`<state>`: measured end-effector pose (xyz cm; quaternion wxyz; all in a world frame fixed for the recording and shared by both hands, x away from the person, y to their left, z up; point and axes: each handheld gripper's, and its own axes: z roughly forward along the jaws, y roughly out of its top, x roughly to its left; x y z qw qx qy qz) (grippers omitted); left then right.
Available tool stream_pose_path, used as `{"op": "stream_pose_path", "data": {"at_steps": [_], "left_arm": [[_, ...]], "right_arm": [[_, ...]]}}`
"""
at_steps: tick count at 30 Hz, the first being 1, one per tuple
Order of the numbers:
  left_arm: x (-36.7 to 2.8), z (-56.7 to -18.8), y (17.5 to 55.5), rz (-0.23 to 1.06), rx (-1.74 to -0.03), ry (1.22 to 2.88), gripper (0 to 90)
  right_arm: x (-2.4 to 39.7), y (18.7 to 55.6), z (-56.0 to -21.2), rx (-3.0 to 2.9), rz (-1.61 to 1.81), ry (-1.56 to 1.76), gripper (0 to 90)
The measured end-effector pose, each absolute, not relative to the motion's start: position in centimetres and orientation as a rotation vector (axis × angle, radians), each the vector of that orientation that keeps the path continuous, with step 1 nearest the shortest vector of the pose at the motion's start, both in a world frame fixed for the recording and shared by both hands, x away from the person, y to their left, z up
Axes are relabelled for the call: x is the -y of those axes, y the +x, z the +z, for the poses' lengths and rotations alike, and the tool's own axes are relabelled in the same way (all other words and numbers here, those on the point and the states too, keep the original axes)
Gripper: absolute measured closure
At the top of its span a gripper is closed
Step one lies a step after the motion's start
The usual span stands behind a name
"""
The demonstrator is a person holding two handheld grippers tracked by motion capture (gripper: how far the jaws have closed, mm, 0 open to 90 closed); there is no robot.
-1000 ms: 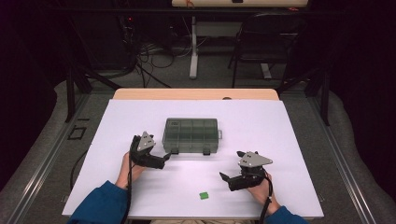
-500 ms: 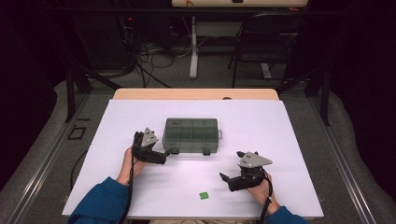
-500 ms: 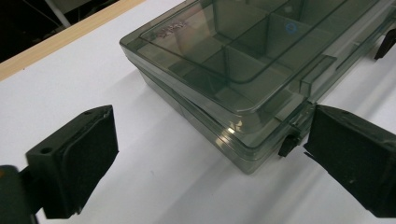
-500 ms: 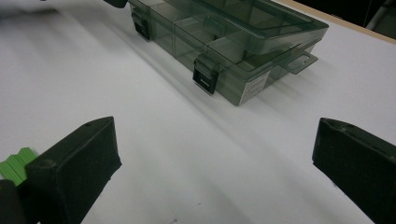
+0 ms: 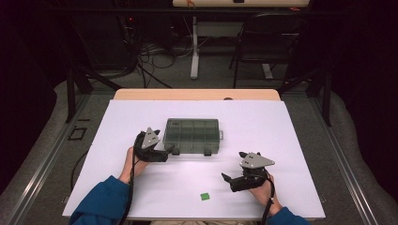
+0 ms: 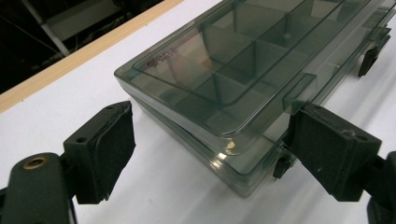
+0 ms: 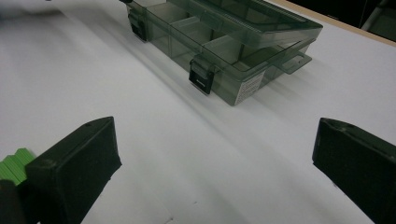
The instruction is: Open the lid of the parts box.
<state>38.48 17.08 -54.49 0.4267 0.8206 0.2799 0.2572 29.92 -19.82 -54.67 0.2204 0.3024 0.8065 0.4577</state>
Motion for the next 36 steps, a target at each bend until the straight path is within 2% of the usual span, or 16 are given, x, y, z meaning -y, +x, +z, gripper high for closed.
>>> {"op": "stream_pose_path", "data": {"at_steps": [17,36], "left_arm": [[-17.3,-54.5,38.5,0.642,-0.663,1.982,36.9],[-17.6,-54.6,38.6,0.644,-0.677,1.941,43.7]], "right_arm": [[19.9,29.8,-54.4,-2.214,1.241,0.822,0.0],[18.8,31.8,-53.6,-2.197,1.183,0.771,0.0]]}}
